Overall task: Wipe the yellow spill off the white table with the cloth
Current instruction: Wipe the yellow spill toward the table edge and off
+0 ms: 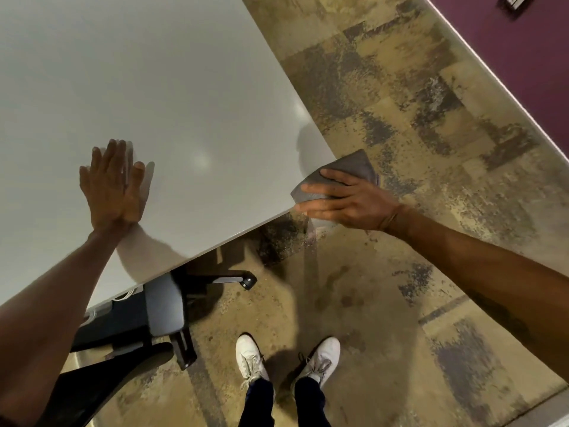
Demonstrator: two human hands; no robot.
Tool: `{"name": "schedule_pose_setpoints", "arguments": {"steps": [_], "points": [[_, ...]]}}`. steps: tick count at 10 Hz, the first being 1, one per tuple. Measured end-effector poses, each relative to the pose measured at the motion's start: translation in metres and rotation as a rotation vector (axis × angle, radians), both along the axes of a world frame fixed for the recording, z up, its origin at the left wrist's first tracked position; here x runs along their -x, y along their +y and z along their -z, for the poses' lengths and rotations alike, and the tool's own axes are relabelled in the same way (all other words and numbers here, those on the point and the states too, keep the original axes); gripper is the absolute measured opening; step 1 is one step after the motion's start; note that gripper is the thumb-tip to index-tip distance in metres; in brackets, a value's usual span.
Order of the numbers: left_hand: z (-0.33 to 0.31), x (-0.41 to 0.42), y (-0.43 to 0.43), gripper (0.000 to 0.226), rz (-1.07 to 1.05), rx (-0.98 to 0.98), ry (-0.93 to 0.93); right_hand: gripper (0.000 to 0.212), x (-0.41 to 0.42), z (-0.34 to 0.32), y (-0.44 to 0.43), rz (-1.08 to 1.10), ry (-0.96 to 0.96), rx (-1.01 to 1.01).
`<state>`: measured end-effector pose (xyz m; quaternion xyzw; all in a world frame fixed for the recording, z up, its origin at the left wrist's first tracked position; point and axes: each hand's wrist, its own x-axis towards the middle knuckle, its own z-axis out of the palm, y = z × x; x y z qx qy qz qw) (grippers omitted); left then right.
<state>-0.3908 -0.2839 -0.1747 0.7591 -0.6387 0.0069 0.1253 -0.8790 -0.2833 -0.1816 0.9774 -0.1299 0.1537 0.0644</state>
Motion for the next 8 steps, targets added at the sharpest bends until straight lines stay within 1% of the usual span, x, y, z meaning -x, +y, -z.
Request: {"name": "schedule_pose_setpoints", "arguments": {"steps": [1,2,3,4,5,6,7,8], "points": [[-0.003,0.001,0.002,0.056,-0.032,-0.031,0.094,0.027,0.016,-0.003,-0.003,0.027,0.019,-0.013],[-0.007,0.006,0.004,0.064,-0.039,-0.096,0.105,0.026,0.028,-0.004,-0.001,0.064,0.015,-0.037],[-0.011,0.014,0.006,0.064,-0.072,-0.102,0.136,0.025,0.039,-0.004,0.005,0.145,-0.008,-0.092],[-0.015,0.028,0.004,0.067,-0.106,-0.111,0.164,0.030,0.055,-0.005,0.013,0.278,-0.036,-0.066],[-0.015,0.044,-0.007,0.069,-0.086,-0.149,0.167,0.032,0.076,-0.010,0.022,0.496,-0.033,-0.273],[-0.010,0.062,-0.029,0.069,-0.018,-0.204,0.109,0.041,0.087,-0.007,0.019,0.873,-0.451,-0.627],[-0.007,0.086,-0.055,0.074,0.041,-0.172,0.155,0.033,0.074,-0.020,0.001,1.001,-0.838,-0.976],[-0.006,0.114,-0.073,0.081,0.034,-0.136,0.282,0.033,0.048,-0.024,-0.032,1.115,-0.968,-1.199]]}}
